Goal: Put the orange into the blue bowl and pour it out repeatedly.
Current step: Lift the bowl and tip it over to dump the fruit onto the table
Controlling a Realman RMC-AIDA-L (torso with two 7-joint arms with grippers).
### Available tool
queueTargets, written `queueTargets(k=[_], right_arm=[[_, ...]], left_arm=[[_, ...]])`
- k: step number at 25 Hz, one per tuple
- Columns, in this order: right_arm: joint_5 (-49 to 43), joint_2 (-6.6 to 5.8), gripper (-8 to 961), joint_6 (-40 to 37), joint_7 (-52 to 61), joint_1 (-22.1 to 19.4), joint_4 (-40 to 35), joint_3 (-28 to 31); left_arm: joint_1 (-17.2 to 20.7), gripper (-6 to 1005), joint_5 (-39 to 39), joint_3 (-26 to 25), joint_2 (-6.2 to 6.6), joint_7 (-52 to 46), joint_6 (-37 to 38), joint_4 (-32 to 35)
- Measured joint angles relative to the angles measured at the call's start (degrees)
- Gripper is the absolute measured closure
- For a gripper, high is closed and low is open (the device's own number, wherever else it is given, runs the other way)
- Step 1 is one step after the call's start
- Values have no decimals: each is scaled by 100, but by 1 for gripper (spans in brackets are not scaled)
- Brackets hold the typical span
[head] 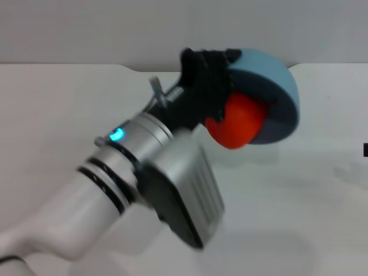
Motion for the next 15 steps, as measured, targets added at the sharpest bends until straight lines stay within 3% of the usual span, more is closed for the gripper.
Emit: queueTargets(k=[4,8,13,15], right_arm=[[0,-3,443,14,-53,-2,1,8],[1,-4,446,17,-87,-2,46,8],[2,-7,448,19,-146,7,202,8],[3,-9,449,19,-150,21,245,-8]], left_arm=[[-201,1000,-233,408,-23,1099,-956,-738],[-348,1001,-618,568,-25,1622,-1326,-992],[-405,1001,-1017,609,-28,1745,-1577,-1073],[-406,1001,-1574,610,-27,1707,-1610,-936]])
